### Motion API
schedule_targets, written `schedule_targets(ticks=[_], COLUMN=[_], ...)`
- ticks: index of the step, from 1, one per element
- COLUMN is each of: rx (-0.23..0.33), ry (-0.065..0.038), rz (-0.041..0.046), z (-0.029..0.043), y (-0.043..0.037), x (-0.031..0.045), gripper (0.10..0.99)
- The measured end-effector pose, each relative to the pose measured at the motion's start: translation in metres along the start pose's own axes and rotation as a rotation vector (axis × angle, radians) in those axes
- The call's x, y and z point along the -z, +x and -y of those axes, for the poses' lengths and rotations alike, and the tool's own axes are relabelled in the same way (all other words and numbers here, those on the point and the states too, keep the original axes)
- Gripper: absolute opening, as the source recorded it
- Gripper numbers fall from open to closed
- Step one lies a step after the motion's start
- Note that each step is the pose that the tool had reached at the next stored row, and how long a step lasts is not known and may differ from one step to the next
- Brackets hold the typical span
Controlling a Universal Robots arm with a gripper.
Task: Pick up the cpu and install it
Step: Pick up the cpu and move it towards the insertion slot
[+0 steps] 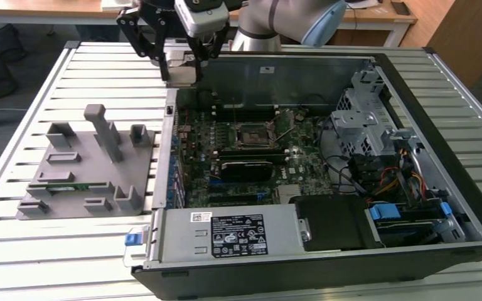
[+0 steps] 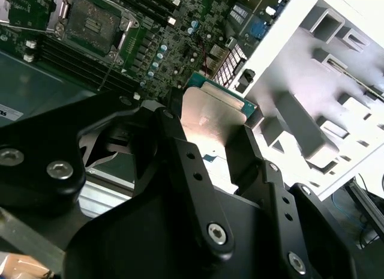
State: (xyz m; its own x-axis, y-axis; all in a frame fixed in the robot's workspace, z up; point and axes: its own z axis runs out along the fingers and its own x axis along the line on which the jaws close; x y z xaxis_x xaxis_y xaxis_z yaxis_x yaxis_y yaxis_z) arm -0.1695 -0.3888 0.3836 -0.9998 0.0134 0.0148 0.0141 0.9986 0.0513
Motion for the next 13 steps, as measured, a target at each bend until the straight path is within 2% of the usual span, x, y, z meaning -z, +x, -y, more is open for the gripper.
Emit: schedule_targets(ticks=[13], rx=[0.0], ry=[0.0], rz=[0.0], z=[-0.0002], y=[-0.0144], x=[0.0001], gripper=[0.533])
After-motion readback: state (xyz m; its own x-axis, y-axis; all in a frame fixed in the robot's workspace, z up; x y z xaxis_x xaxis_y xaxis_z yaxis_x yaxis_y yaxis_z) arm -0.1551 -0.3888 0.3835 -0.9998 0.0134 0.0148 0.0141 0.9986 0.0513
